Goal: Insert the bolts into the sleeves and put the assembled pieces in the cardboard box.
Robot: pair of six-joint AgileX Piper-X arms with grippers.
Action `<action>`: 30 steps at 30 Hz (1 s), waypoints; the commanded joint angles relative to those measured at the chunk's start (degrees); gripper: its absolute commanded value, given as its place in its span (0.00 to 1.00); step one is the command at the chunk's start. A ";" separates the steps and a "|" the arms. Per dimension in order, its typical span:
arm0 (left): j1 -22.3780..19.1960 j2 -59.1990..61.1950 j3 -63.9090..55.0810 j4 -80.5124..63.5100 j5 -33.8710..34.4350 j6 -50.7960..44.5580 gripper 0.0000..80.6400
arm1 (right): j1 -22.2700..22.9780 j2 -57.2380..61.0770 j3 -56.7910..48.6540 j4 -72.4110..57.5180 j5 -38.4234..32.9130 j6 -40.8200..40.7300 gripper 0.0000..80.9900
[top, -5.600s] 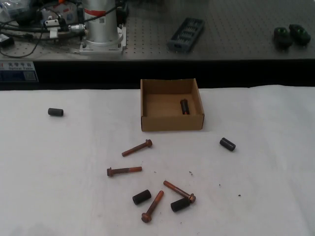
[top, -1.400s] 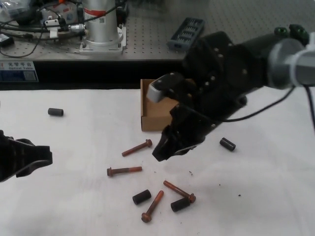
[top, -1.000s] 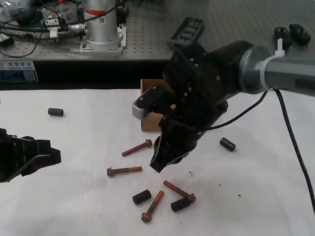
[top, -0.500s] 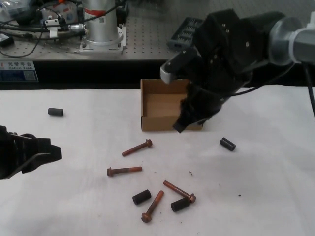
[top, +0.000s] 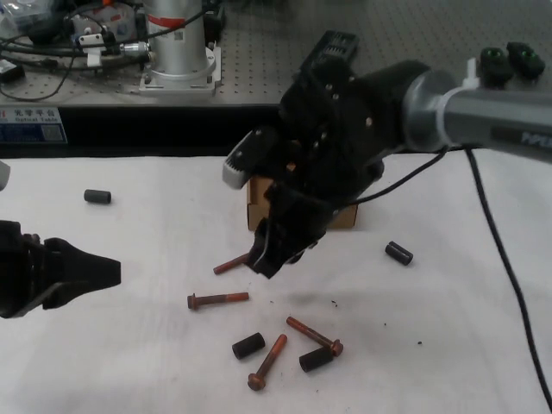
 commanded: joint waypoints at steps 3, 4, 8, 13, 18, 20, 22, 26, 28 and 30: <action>-0.08 -4.22 -0.76 5.53 -0.18 1.01 0.28 | 1.49 2.08 -0.73 -0.43 -1.63 -2.69 0.33; -0.08 -5.09 -0.76 6.51 -1.08 0.85 0.28 | 1.84 2.44 -0.73 -0.43 -1.49 -3.10 0.33; -0.08 -8.29 -0.76 8.27 -2.97 -0.26 0.28 | 3.16 3.32 -0.89 0.03 0.03 -8.01 0.33; -0.08 -11.33 -0.76 11.21 -3.14 -1.47 0.28 | 4.38 3.44 -0.89 -0.64 1.58 -13.17 0.33; -0.08 -13.02 -0.76 16.92 -3.14 -1.14 0.28 | 5.33 3.44 -0.89 -2.92 5.06 -20.61 0.33; -0.08 -13.78 -0.76 18.43 -3.14 0.10 0.28 | 5.41 3.58 -0.89 -4.13 5.06 -22.22 0.33; -0.08 -14.65 -0.76 18.94 -3.14 0.73 0.28 | 5.52 3.72 -0.89 -5.30 5.06 -23.90 0.33; -0.08 -16.61 -0.76 18.83 -3.39 0.72 0.28 | 5.52 4.81 -1.00 -8.31 6.44 -26.57 0.33; -0.08 -17.45 -0.76 18.83 -3.57 0.72 0.28 | 5.52 5.91 -1.99 -7.78 6.39 -26.77 0.33; -0.08 -18.13 -0.76 18.83 -3.57 0.72 0.28 | 5.74 6.98 -3.09 -6.82 6.39 -26.76 0.33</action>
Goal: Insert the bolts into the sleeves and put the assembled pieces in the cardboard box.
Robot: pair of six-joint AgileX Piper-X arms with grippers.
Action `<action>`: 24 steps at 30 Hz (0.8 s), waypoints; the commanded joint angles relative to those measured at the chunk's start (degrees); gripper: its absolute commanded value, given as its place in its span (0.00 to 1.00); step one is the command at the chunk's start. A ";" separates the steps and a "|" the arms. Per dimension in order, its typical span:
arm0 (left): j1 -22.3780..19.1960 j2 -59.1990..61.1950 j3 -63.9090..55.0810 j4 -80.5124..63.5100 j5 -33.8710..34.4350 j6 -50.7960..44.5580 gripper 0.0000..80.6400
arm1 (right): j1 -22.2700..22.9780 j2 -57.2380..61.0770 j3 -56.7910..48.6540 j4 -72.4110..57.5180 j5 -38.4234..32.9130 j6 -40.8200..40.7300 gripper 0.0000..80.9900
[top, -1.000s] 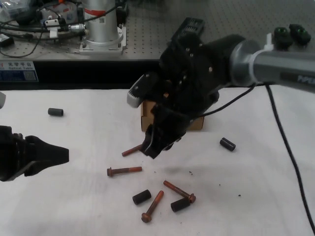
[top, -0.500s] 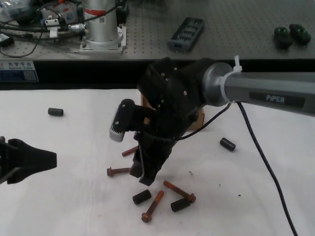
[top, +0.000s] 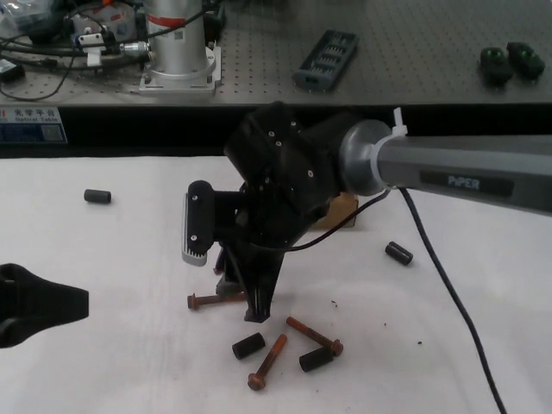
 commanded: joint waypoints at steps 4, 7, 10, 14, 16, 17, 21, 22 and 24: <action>-0.08 -1.13 -0.63 0.19 -0.83 0.94 0.28 | 0.64 3.02 -3.92 1.35 -0.25 -0.88 0.33; -0.08 -1.13 -0.63 0.67 -0.83 1.40 0.28 | 1.00 4.30 -5.89 2.15 -0.27 -0.89 0.33; -0.08 -1.13 -0.63 0.96 -0.83 2.18 0.28 | 1.74 5.31 -7.28 3.33 -0.27 -0.89 0.33; -0.08 -1.13 -0.63 0.96 -0.83 2.41 0.28 | 2.90 5.44 -7.61 5.55 0.14 -0.89 0.33; -0.08 -1.13 -0.63 1.11 -0.83 2.38 0.28 | 3.35 5.44 -7.60 7.04 1.11 -0.89 0.33; -0.08 -1.13 -0.63 1.11 -0.83 2.38 0.28 | 3.46 5.44 -7.60 7.79 1.10 -0.89 0.33; -0.08 -1.13 -0.63 1.73 -0.83 2.38 0.28 | 3.49 5.67 -7.60 8.28 1.10 -0.89 0.33; -0.08 -1.13 -0.63 1.80 -0.73 2.38 0.28 | 3.49 5.65 -7.60 8.07 1.10 -0.89 0.33; -0.08 -1.13 -0.63 1.88 -0.72 2.38 0.28 | 3.07 5.99 -7.60 7.79 1.22 -0.89 0.33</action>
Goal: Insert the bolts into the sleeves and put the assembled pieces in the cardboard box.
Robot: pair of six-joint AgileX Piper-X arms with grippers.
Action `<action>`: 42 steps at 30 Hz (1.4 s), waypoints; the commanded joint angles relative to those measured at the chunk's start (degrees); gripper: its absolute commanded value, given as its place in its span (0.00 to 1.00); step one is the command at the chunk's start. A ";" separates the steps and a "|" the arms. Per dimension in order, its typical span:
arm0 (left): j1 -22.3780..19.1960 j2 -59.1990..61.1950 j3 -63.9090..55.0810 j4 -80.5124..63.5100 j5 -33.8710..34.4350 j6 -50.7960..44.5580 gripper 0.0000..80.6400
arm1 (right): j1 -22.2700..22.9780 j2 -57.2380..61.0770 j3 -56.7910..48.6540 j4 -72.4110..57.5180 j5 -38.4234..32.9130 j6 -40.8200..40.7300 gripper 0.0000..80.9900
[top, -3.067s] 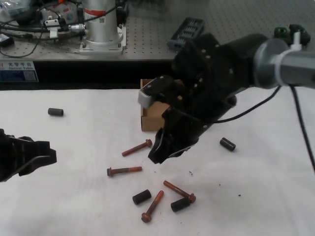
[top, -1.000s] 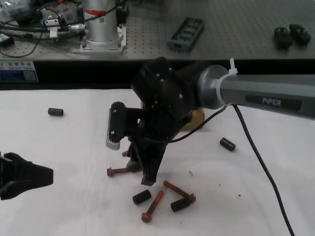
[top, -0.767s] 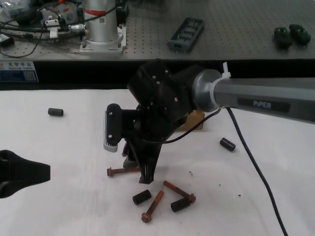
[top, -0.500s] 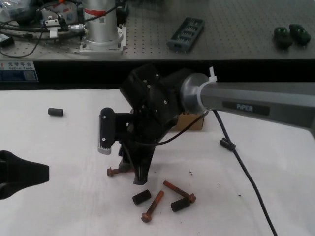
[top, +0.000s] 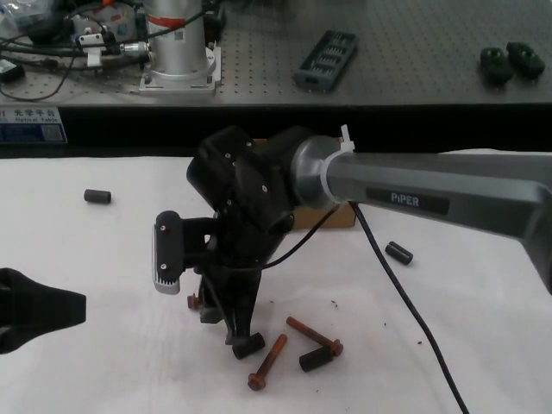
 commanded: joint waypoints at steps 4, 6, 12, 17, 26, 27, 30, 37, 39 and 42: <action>-0.08 -0.50 -0.63 0.62 -0.34 1.02 0.28 | -1.04 1.21 -0.70 -0.79 0.99 -0.77 0.33; -0.08 -0.50 -0.63 0.62 -0.34 1.02 0.28 | -1.02 1.45 -0.70 -1.22 0.98 -0.87 0.33; -0.08 -0.50 -0.63 0.62 -0.34 1.02 0.28 | -1.16 1.46 -0.70 -2.77 0.98 -0.87 0.33; -0.08 -0.50 -0.63 0.62 -0.34 1.02 0.28 | -1.99 2.04 -0.74 -3.49 0.93 -0.87 0.33; -0.08 -0.50 -0.63 0.62 -0.34 1.02 0.28 | -2.15 2.15 -0.74 -2.14 2.76 -0.87 0.15; -0.08 -0.50 -0.63 0.62 -0.34 1.02 0.28 | -2.15 2.15 -0.74 -1.92 3.05 -0.87 0.14; -0.08 -0.50 -0.63 1.23 1.60 0.81 0.28 | -2.15 2.15 -0.74 -0.51 4.85 -0.87 0.14; -0.08 -0.50 -2.86 4.85 2.22 1.07 0.28 | -2.64 2.15 -0.74 2.94 9.58 -1.40 0.14; -0.08 -0.50 -3.40 4.82 2.22 1.07 0.28 | -2.78 2.15 -0.74 2.98 11.24 -1.53 0.14; -0.08 -0.50 -3.88 4.82 1.86 1.27 0.28 | -3.36 1.86 -0.74 2.69 9.05 0.12 0.14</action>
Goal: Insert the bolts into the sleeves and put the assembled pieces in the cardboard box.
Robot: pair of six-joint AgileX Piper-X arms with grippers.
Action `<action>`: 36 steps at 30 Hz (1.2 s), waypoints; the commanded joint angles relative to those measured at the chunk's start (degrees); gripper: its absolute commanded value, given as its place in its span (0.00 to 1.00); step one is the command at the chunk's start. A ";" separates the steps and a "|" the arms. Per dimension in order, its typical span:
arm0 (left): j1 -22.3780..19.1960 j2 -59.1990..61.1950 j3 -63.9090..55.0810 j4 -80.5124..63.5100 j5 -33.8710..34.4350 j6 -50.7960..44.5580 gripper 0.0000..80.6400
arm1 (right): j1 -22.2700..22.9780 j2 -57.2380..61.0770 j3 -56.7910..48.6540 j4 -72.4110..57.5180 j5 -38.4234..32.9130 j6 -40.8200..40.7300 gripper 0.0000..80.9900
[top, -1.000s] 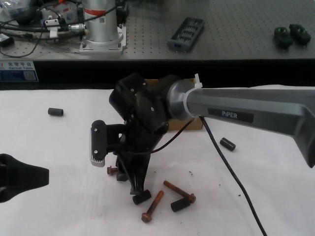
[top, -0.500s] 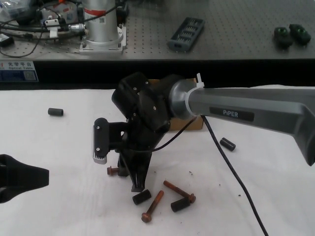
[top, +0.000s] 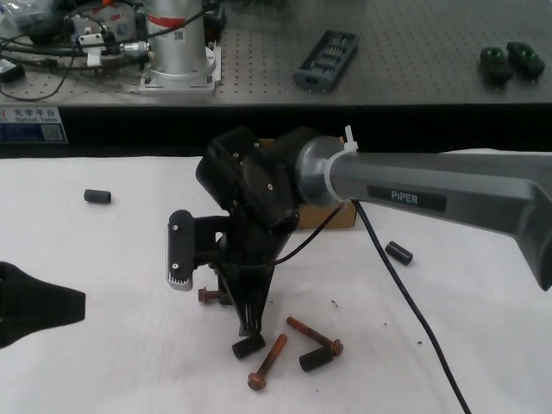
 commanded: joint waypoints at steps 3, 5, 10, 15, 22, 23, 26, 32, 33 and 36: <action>-0.08 -0.50 -0.92 0.25 -1.19 1.39 0.28 | -2.37 -0.46 -0.06 0.74 -2.29 5.10 0.14; -0.08 -0.50 -0.92 0.40 -1.20 1.69 0.28 | -3.10 -1.10 -0.11 0.35 -4.33 8.15 0.14; -0.08 -0.50 -0.92 0.50 -1.62 1.67 0.28 | -4.88 -4.57 -0.13 0.96 -8.83 11.40 0.03; -0.08 -0.50 -0.92 0.50 -5.95 3.10 0.28 | -6.33 -8.97 -0.13 1.04 -12.07 13.78 0.03; -1.28 2.06 -0.92 -0.85 -6.00 4.02 0.28 | -8.20 -14.01 0.22 8.43 -19.09 19.88 0.04; -1.90 3.03 -0.92 -1.53 -6.00 4.94 0.28 | -8.45 -14.96 0.55 9.83 -21.11 20.72 0.04; -4.41 6.15 -0.92 -3.83 -5.92 8.56 0.28 | -8.86 -19.02 3.10 12.38 -24.27 21.14 0.04; -11.06 11.45 -0.92 -10.46 -9.32 10.81 0.28 | -9.99 -29.91 14.72 5.35 -28.02 26.77 0.04; -12.29 12.04 -0.92 -11.92 -10.50 11.66 0.28 | -10.26 -32.00 17.69 2.33 -29.20 28.58 0.04; -15.70 13.41 -0.92 -15.94 -12.62 13.61 0.28 | -11.18 -38.18 26.87 -7.37 -30.08 34.48 0.04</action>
